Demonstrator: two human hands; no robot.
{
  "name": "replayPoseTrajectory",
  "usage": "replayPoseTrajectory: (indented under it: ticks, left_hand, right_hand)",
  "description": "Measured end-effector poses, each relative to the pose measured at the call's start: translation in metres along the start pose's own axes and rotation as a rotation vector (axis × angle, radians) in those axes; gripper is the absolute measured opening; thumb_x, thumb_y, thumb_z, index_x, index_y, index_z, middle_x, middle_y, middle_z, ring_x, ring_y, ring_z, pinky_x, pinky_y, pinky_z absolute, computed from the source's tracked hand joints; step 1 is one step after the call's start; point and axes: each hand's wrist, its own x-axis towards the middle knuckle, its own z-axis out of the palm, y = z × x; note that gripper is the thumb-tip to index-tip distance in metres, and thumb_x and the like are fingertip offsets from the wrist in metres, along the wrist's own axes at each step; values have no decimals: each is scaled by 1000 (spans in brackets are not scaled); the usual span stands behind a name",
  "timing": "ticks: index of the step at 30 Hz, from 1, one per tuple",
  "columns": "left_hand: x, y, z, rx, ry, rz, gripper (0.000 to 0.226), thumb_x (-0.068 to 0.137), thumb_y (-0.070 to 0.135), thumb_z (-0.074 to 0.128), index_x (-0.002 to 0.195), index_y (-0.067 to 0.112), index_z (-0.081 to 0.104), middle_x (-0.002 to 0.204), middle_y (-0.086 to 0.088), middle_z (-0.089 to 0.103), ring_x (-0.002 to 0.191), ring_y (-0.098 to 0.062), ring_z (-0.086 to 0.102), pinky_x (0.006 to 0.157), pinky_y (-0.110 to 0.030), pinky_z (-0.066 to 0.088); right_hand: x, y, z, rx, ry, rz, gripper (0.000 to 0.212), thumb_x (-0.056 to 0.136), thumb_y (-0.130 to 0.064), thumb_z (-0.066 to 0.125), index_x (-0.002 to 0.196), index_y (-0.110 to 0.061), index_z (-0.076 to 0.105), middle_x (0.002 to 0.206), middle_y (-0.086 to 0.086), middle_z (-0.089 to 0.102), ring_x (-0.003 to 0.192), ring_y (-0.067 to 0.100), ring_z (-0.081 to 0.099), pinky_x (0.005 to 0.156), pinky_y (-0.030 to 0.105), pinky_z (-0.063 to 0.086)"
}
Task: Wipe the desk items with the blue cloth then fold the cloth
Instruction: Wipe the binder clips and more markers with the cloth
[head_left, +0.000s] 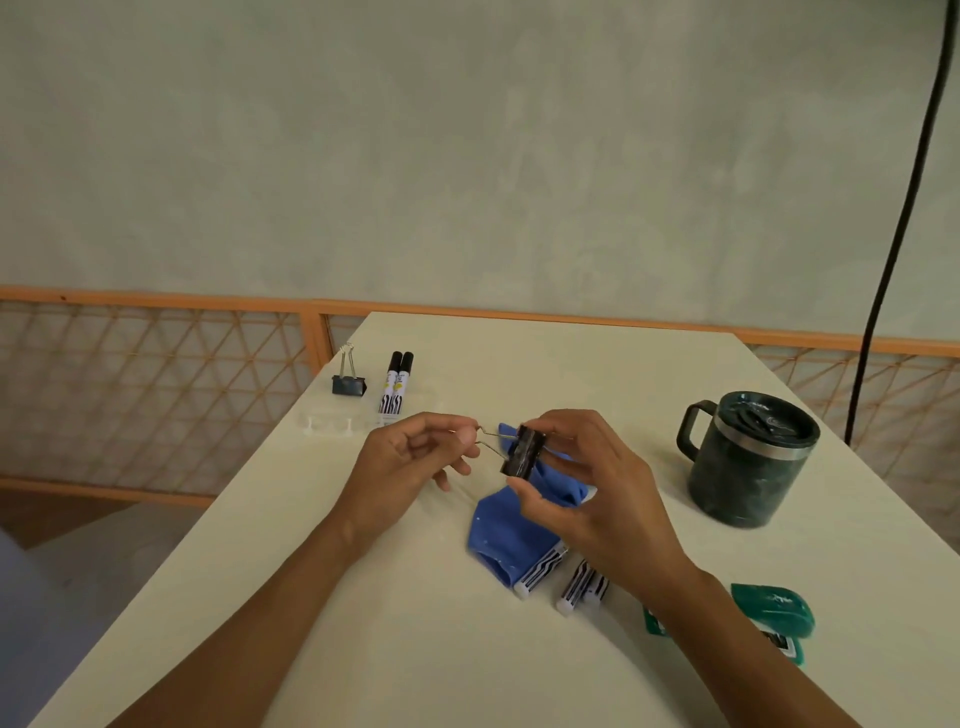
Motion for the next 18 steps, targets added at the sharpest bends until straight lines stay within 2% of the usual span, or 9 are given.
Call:
replayPoseTrajectory:
  ticks: [5, 9, 13, 15, 18]
  left_hand:
    - [-1, -1, 3, -9, -3, -51, 26, 102, 30, 71, 125, 21, 77, 101, -11, 81, 83, -24, 73, 65, -32, 54]
    - [1, -2, 6, -46, 48, -38, 22, 100, 26, 75, 119, 15, 80, 100, -11, 81, 79, -21, 71, 61, -27, 52]
    - [4, -6, 11, -105, 150, -46, 19, 99, 22, 77, 115, 13, 80, 100, -10, 82, 78, -17, 71, 64, -30, 50]
    - [6, -7, 13, -106, 184, -40, 17, 100, 21, 75, 114, 13, 80, 100, -9, 82, 79, -17, 71, 64, -28, 50]
    - [9, -7, 13, -105, 229, -21, 15, 100, 20, 74, 113, 13, 80, 100, -7, 82, 78, -15, 71, 62, -24, 51]
  right_hand:
    - [0, 3, -2, 26, -13, -6, 56, 88, -27, 89, 137, -22, 62, 132, -15, 64, 122, 8, 68, 104, 22, 54]
    - [5, 12, -5, -28, -55, 13, 56, 89, -32, 87, 138, -27, 61, 131, -21, 65, 119, 0, 66, 100, 14, 52]
    - [11, 24, -6, -202, -107, 51, 57, 94, -46, 79, 144, -42, 51, 132, -37, 55, 113, -17, 56, 89, 6, 45]
    - [12, 27, -5, -272, -119, 118, 57, 95, -55, 73, 145, -43, 48, 136, -32, 55, 108, -13, 54, 86, 9, 43]
    - [14, 31, -6, -381, -66, 177, 47, 99, -56, 67, 138, -32, 58, 132, -16, 59, 101, 2, 59, 76, 15, 46]
